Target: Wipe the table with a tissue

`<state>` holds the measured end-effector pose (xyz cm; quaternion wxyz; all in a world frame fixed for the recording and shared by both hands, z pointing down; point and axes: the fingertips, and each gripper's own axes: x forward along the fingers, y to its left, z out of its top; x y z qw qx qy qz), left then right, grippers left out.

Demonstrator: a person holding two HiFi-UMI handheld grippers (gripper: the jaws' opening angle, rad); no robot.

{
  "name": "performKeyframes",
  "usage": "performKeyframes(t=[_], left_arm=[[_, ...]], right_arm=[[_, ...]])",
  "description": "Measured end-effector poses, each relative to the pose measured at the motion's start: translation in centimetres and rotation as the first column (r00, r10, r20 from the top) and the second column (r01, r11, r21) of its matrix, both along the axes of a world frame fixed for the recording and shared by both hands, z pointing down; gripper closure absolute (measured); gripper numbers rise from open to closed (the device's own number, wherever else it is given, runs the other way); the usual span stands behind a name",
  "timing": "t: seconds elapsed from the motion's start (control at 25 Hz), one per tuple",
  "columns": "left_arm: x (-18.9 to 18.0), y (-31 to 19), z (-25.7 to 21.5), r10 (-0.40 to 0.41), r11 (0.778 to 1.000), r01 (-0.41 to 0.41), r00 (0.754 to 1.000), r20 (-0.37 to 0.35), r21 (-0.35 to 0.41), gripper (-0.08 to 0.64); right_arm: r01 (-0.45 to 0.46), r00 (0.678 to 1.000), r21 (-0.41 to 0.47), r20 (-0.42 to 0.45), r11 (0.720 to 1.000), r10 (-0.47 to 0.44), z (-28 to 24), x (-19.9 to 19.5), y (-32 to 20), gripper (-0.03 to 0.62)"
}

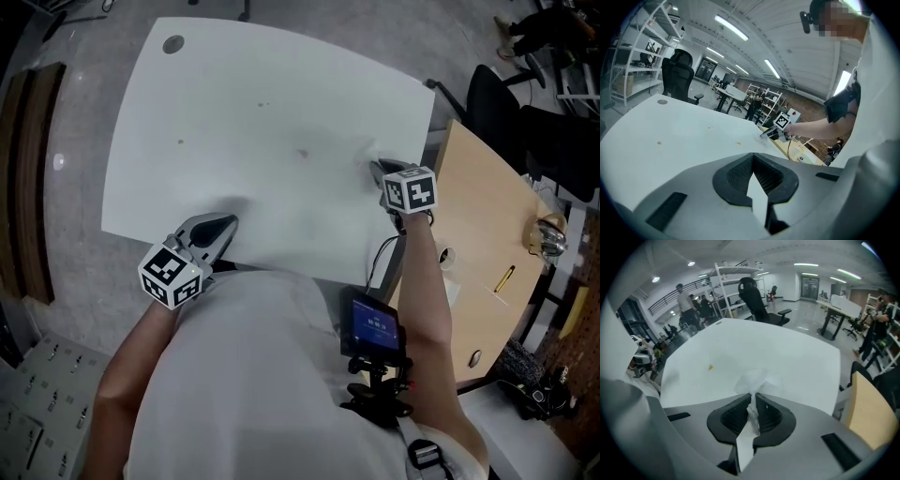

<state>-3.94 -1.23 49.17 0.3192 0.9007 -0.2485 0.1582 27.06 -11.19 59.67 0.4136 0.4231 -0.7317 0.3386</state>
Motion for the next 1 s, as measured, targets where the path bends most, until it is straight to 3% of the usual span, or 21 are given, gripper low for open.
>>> performKeyframes(t=[0.16, 0.28, 0.48, 0.76, 0.88, 1.0], left_arm=[[0.2, 0.0, 0.0, 0.007, 1.000, -0.007, 1.000, 0.004, 0.006, 0.554], [0.2, -0.1, -0.3, -0.001, 1.000, 0.001, 1.000, 0.004, 0.012, 0.554], [-0.5, 0.3, -0.2, -0.006, 1.000, 0.005, 1.000, 0.014, 0.010, 0.554], [-0.8, 0.3, -0.3, 0.009, 1.000, -0.008, 1.000, -0.006, 0.017, 0.554], [-1.1, 0.1, -0.8, 0.025, 0.999, -0.024, 0.999, -0.028, 0.021, 0.554], [-1.7, -0.8, -1.3, 0.021, 0.999, -0.019, 0.999, -0.042, 0.042, 0.554]], right_arm=[[-0.095, 0.990, 0.036, -0.104, 0.995, 0.099, 0.8, 4.3, -1.6, 0.560], [-0.085, 0.988, 0.041, -0.122, 0.996, 0.089, 1.5, 3.5, -2.9, 0.560], [0.026, 0.993, 0.062, -0.117, 0.998, -0.019, 1.7, -1.4, -4.1, 0.560], [0.138, 0.990, -0.064, 0.010, 0.988, -0.138, 1.9, -7.0, 0.9, 0.560], [0.200, 0.979, -0.090, -0.025, 0.976, -0.203, 1.9, -8.5, 4.0, 0.560], [0.240, 0.966, -0.065, -0.084, 0.969, -0.245, 1.8, -9.0, 3.9, 0.560]])
